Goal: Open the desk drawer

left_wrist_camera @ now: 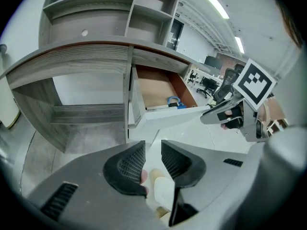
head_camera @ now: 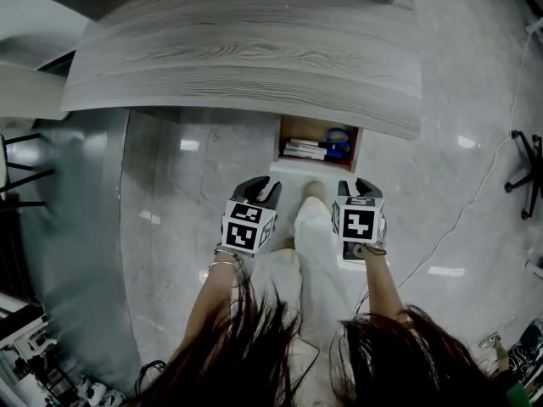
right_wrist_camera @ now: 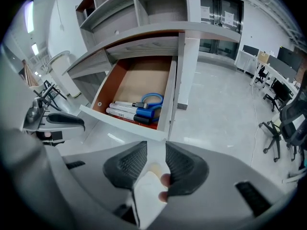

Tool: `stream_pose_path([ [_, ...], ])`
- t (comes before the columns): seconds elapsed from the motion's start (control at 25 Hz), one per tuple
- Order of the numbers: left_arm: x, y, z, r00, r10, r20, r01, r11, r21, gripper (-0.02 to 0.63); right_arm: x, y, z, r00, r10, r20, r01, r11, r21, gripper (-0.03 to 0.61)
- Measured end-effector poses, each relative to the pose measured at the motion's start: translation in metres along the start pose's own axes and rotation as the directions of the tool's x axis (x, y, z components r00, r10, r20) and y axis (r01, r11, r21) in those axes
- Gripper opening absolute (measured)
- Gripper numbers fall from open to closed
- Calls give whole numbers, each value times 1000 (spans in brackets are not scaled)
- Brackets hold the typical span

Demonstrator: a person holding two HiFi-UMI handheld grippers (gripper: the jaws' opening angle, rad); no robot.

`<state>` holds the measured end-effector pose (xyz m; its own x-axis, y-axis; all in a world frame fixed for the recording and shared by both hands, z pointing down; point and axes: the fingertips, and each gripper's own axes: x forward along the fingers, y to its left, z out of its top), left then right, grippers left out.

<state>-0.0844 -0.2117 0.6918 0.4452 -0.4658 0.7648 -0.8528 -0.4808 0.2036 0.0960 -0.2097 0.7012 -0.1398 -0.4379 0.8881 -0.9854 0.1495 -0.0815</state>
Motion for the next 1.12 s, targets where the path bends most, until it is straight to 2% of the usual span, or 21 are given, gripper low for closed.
stream_pose_path([
  [0.28,-23,-15,4,1000,1,20,-1,1000,13,106,-28,1,-5,999,-28,27,29,1000,-2,115],
  [0.56,-56,-34,4,999,0,40,0,1000,19,86,-68,6,-2,993,-77,94,74,997,32,114],
  [1.12,-120,-72,16,995,-32,90,28,999,39,71,-133,38,-6,986,-86,146,79,996,52,114],
])
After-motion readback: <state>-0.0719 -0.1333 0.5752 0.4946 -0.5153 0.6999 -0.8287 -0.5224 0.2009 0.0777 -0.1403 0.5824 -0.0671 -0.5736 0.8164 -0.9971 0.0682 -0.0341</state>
